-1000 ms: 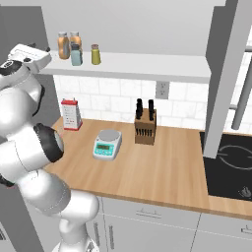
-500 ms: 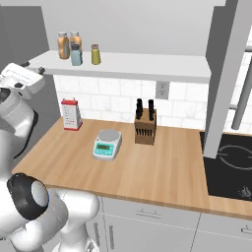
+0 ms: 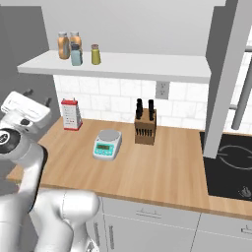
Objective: Put the shaker and condiment bottle from the counter next to their counterparts in the cabinet.
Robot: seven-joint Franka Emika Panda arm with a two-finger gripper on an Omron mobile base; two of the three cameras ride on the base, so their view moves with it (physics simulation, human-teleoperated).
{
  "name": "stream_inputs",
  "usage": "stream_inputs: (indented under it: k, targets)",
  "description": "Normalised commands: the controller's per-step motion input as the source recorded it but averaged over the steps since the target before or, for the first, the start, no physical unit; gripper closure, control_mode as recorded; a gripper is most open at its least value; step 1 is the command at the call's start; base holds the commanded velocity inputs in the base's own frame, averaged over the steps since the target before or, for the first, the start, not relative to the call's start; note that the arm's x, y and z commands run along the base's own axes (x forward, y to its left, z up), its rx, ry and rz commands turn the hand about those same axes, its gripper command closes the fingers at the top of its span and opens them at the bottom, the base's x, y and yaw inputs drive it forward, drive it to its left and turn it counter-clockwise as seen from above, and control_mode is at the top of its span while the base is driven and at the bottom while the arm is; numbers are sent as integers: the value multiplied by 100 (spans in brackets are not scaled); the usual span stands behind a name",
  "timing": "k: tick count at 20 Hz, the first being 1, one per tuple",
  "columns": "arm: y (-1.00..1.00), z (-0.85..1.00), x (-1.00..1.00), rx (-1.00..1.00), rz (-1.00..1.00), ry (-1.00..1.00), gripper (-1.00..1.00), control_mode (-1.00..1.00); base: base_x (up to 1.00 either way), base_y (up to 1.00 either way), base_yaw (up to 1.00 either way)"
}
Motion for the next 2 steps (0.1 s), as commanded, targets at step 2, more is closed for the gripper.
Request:
stream_inputs:
  k: [2]
  targets:
    - [-66, -41, -100, 0, 6, -1, -100, -100, 0, 0, 0]
